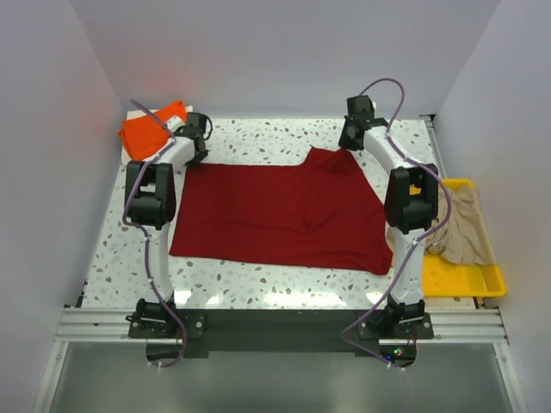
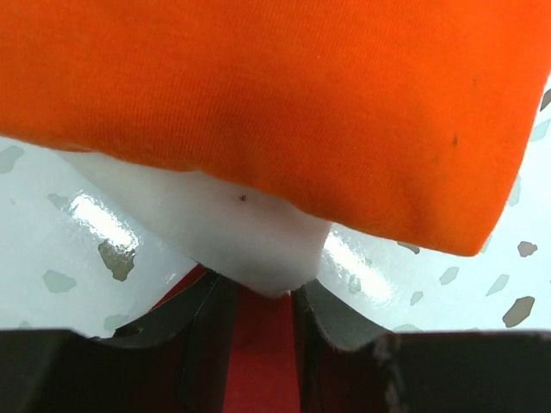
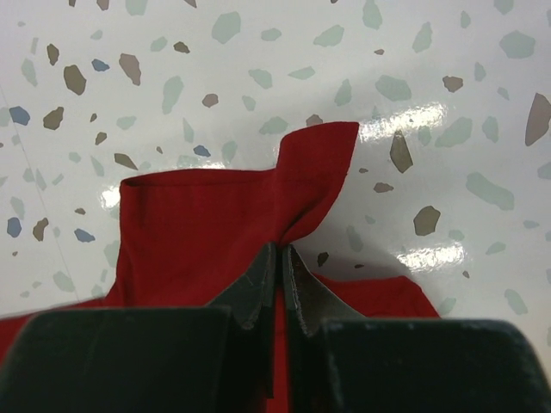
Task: Fold and stack the t-shirts
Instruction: Fold the tshirt
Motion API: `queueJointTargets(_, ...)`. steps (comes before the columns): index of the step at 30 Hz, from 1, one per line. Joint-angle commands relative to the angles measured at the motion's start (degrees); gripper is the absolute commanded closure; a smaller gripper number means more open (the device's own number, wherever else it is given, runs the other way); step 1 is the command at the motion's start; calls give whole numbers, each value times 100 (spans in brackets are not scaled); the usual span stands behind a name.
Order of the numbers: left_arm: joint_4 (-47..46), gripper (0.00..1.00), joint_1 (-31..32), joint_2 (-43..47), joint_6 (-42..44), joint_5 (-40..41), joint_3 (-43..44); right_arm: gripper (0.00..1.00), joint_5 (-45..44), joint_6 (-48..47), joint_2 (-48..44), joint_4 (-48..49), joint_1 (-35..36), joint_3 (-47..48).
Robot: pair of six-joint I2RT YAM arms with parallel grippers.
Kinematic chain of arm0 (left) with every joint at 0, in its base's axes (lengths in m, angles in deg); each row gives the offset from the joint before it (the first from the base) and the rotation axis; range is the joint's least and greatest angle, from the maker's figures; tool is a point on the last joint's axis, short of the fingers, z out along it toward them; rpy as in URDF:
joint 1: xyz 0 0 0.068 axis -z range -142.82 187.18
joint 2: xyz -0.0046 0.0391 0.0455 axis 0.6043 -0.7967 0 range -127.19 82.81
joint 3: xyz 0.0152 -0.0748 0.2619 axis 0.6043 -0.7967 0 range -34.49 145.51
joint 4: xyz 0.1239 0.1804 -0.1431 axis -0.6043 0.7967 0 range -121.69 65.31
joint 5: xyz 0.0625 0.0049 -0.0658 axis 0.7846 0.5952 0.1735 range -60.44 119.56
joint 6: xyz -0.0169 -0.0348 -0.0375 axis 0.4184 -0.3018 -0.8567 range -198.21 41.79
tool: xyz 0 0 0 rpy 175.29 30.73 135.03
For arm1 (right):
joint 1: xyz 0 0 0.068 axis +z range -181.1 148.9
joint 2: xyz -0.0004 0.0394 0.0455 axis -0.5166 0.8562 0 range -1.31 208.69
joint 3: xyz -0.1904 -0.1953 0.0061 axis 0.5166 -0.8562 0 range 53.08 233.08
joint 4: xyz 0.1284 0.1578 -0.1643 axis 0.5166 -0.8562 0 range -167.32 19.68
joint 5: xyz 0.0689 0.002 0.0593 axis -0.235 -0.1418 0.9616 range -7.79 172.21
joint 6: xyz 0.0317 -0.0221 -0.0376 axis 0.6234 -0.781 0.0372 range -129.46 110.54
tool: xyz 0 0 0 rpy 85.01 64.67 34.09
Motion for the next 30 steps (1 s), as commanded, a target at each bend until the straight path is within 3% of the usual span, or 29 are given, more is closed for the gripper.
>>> queueJointTargets(1, 303, 64, 17, -173, -97, 213, 296, 98, 37, 40, -11, 222, -51, -62)
queueJointTargets(9, 365, 81, 61, -218, -1, 222, 331, 98, 116, 102, -54, 258, -95, -202)
queueJointTargets(13, 242, 99, 61, -86, 184, 213, 331, 98, 186, 137, -55, 284, -121, -202)
queueJointTargets(30, -40, 100, 70, 609, 404, 29, 182, 98, 222, 163, -529, 346, -235, -430)
